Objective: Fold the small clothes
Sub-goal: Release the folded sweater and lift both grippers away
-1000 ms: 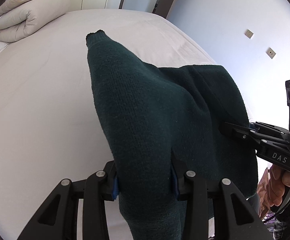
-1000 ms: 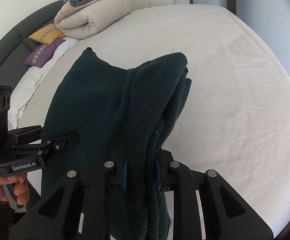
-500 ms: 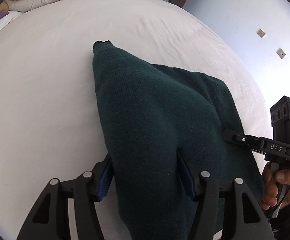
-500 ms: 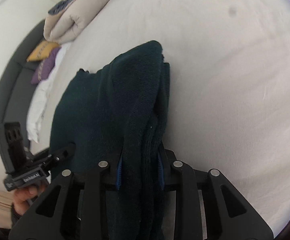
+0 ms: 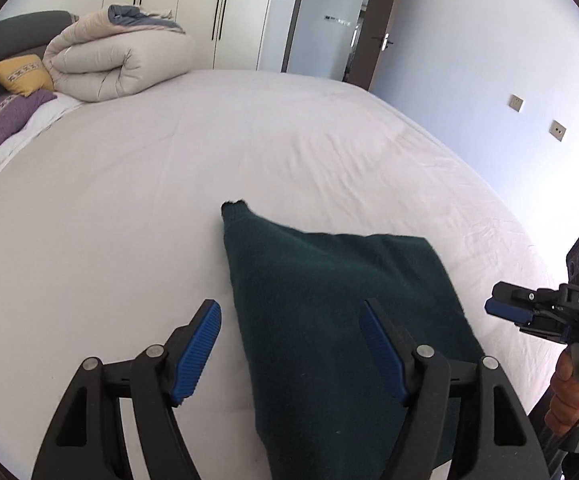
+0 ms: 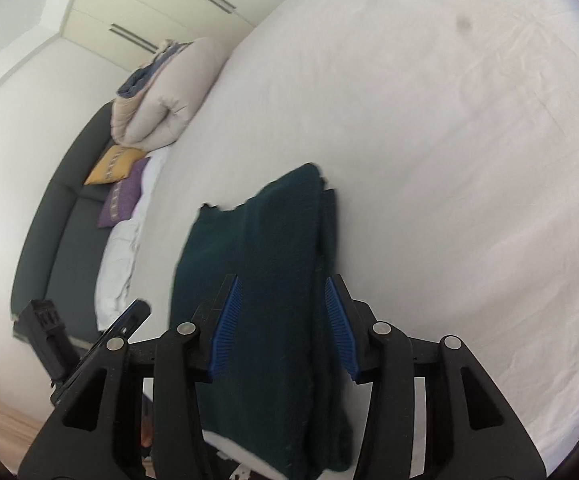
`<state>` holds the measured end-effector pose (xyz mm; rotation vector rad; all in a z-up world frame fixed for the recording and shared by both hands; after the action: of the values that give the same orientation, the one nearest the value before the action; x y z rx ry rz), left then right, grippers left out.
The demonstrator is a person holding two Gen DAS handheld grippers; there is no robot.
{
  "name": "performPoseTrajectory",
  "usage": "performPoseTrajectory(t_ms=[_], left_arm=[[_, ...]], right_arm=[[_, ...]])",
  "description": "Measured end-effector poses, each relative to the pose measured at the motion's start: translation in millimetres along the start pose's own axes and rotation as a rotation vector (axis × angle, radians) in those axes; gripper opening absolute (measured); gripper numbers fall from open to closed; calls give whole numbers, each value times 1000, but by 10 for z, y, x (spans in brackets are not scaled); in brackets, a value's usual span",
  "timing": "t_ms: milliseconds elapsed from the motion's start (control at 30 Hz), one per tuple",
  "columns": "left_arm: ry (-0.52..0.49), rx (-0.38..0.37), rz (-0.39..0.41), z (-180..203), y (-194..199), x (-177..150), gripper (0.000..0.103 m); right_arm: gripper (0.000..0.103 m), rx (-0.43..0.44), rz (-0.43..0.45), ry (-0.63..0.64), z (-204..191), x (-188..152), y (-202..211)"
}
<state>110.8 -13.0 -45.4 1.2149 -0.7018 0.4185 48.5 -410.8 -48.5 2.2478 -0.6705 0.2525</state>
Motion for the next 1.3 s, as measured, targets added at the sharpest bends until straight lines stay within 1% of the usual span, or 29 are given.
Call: performPoseTrajectory(t_ms=[33,100,167,200,233,267,300,367,433,500,533,600,633,700,733,800,833,900,933,967,1000,1033,1067,1100,1133,1167,1200,1267,1300], left_arm=[[-12,-21,1,56,11,-12,74],[-43,-35,-37,186,-92,-105,74],[-76,-30,-98,337,-307,-205,74],[-94,0,-131,360,-384,-307,73],[-124,48,-155,353,-494,-389,73],[-160,83,-155,354,-572,-441,75],[-179,94,-142,341,-605,-489,79],[-172,97,-134,311,-616,-511,81],[-164,103,-134,311,-586,-513,81],[-154,100,-123,329,-525,-488,80],[-145,90,-111,343,-478,-464,80],[-110,62,-82,341,-407,-399,80],[-98,62,-86,326,-432,-385,80],[-96,97,-129,274,-572,-406,81],[-96,103,-134,256,-620,-412,82],[-76,86,-132,217,-654,-409,89],[-67,80,-135,190,-672,-415,91],[-54,66,-138,148,-721,-448,99],[-33,54,-146,109,-753,-474,101],[19,11,-163,55,-789,-504,102],[84,-37,-180,-13,-808,-527,102],[130,-60,-180,-74,-788,-535,102],[142,-49,-166,-106,-734,-531,99],[129,-24,-146,-106,-656,-520,94],[101,1,-120,-80,-552,-503,92],[75,21,-90,-43,-435,-482,91],[48,42,-49,2,-287,-451,91],[-4,96,71,107,96,-362,92],[-25,118,142,161,319,-304,98]], right_arm=[[43,33,-16,29,-98,-76,82],[43,111,-74,67,-240,-265,54],[43,135,-117,66,-271,-432,-52],[43,131,-144,58,-251,-506,-147],[42,104,-163,44,-208,-579,-238],[34,72,-173,26,-106,-629,-303],[31,69,-174,14,-2,-680,-364],[23,103,-150,-16,121,-743,-332],[24,109,-132,-30,142,-768,-290],[25,91,-102,-2,35,-717,-240],[27,93,-84,22,-23,-662,-206],[27,100,-65,51,-149,-463,-140],[27,95,-58,57,-198,-354,-146],[27,90,-46,67,-258,-129,-164],[27,86,-38,64,-267,-22,-220],[27,45,-39,26,-192,163,-403],[27,31,-58,5,-86,233,-481],[27,-6,-96,-53,164,247,-682],[27,38,-81,-91,233,232,-665],[27,65,-59,-116,281,234,-655],[27,62,-38,-133,330,212,-570],[27,27,-15,-141,398,167,-456],[27,3,7,-142,442,151,-379],[27,5,33,-134,453,135,-244],[27,1,60,-121,451,116,-96],[27,-24,92,-94,423,103,62],[27,-56,127,-54,369,90,225],[27,-119,194,38,180,53,545],[27,-150,232,86,55,33,729]])
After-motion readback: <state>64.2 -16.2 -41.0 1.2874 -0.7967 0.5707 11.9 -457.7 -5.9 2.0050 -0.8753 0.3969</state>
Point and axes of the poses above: each gripper's, at about its wrist camera, not at the fingertips, and y roughly against the way its jaws point, z to its right, x to its top, the point moved 6 cm from there along -y, roughly the way its jaws point, and after that the axes turned 2 degrees about -z, right-handed, at the moved point
